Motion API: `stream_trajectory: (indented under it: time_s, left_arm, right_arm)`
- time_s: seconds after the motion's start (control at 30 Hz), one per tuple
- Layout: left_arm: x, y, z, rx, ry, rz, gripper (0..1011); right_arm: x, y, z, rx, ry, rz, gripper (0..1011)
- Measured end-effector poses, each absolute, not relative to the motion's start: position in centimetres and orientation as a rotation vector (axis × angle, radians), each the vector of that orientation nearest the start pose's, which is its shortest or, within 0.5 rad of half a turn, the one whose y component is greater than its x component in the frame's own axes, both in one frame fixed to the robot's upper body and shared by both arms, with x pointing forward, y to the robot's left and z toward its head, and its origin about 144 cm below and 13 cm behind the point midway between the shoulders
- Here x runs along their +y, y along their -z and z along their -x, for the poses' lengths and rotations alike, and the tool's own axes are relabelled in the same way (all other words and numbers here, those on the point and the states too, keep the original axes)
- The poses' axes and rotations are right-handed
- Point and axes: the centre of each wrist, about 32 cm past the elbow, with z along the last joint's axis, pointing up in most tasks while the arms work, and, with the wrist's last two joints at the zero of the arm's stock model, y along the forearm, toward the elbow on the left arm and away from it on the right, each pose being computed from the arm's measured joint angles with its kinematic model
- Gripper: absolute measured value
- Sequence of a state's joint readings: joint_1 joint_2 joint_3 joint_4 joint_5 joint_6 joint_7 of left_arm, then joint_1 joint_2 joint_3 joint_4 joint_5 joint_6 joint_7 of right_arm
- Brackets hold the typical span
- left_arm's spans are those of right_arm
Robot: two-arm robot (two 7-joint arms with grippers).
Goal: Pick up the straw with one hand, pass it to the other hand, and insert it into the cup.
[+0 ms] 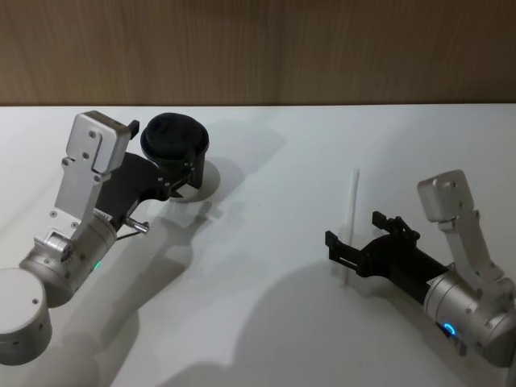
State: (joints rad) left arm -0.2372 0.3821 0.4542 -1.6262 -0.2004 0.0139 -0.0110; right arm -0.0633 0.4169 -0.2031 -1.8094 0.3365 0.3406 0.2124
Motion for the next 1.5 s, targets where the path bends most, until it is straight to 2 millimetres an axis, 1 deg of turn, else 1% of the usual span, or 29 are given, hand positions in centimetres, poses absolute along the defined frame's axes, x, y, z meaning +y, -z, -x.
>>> stream_trajectory:
  time_s: [0.43,1.17,1.37,1.4,1.47,1.5]
  left_arm:
    - [19.84,-120.44,-49.20,-0.268,-1.124,-0.061,1003]
    - [19.84,-120.44,-49.20,-0.268,-1.124,-0.061,1003]
    - [19.84,-120.44,-49.20,-0.268,-1.124,-0.061,1003]
    - [19.84,-120.44,-49.20,-0.268,-1.124,-0.061,1003]
    - [19.84,-120.44,-49.20,-0.268,-1.124,-0.061,1003]
    - [19.84,-120.44,-49.20,-0.268,-1.124,-0.061,1003]
  right_arm:
    - [-25.54,-118.58,-43.00,0.161,1.077,0.278,1001]
    - [-25.27,-118.09,-43.48,0.170,1.112,0.332,996]
    - [-25.22,-118.05,-43.51,0.167,1.113,0.339,868]
    - [-25.20,-118.05,-43.51,0.166,1.111,0.340,819]
    - [-25.19,-118.03,-43.50,0.166,1.109,0.342,785]
    - [-25.18,-118.02,-43.47,0.165,1.107,0.343,731]
